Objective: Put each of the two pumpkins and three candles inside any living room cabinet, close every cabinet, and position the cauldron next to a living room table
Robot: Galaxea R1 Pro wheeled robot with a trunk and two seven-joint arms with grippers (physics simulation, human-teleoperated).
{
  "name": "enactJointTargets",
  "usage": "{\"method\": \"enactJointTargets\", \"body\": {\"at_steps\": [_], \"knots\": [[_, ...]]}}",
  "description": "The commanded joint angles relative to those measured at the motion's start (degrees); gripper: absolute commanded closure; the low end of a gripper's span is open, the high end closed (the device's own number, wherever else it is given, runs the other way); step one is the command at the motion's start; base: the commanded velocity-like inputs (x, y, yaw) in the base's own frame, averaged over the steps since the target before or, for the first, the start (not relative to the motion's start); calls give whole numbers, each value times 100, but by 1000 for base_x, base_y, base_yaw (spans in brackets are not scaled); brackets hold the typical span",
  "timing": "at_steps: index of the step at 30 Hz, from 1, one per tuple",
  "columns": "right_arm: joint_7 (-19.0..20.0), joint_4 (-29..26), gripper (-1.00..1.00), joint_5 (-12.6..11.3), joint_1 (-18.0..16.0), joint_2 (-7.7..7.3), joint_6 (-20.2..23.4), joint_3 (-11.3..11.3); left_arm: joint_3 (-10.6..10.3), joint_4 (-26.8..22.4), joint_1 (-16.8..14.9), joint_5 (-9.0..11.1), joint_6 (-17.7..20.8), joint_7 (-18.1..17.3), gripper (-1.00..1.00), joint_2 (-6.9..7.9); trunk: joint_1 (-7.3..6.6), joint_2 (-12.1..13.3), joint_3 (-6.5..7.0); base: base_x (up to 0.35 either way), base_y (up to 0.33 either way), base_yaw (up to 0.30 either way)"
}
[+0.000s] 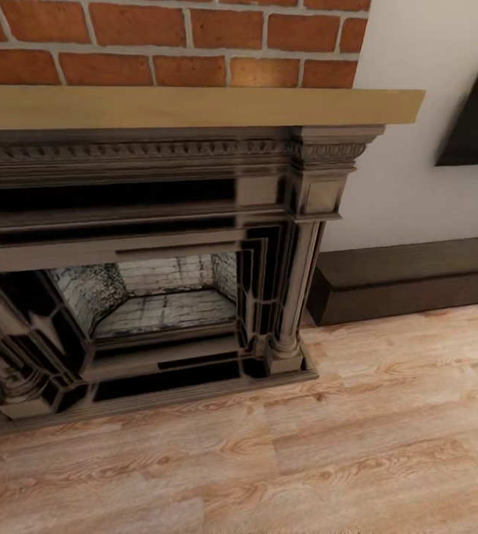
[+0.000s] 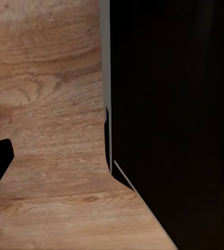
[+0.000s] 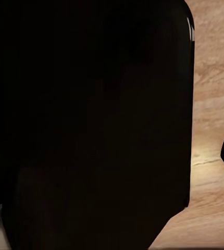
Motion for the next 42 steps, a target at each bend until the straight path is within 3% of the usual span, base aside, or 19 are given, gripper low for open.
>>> {"method": "enactJointTargets", "body": {"at_steps": [1, 42], "knots": [[5, 20, -100, -33, -8, 2, -37, 1, -2, -6, 2, 0, -11, 1, -100, 1, 0, -2, -10, 0, 0, -223], [5, 20, -100, -37, -8, 10, -46, 0, -2, -6, 2, 0, -11, 1, -100, 1, 0, -2, -258, 0, 0, -223]]}}
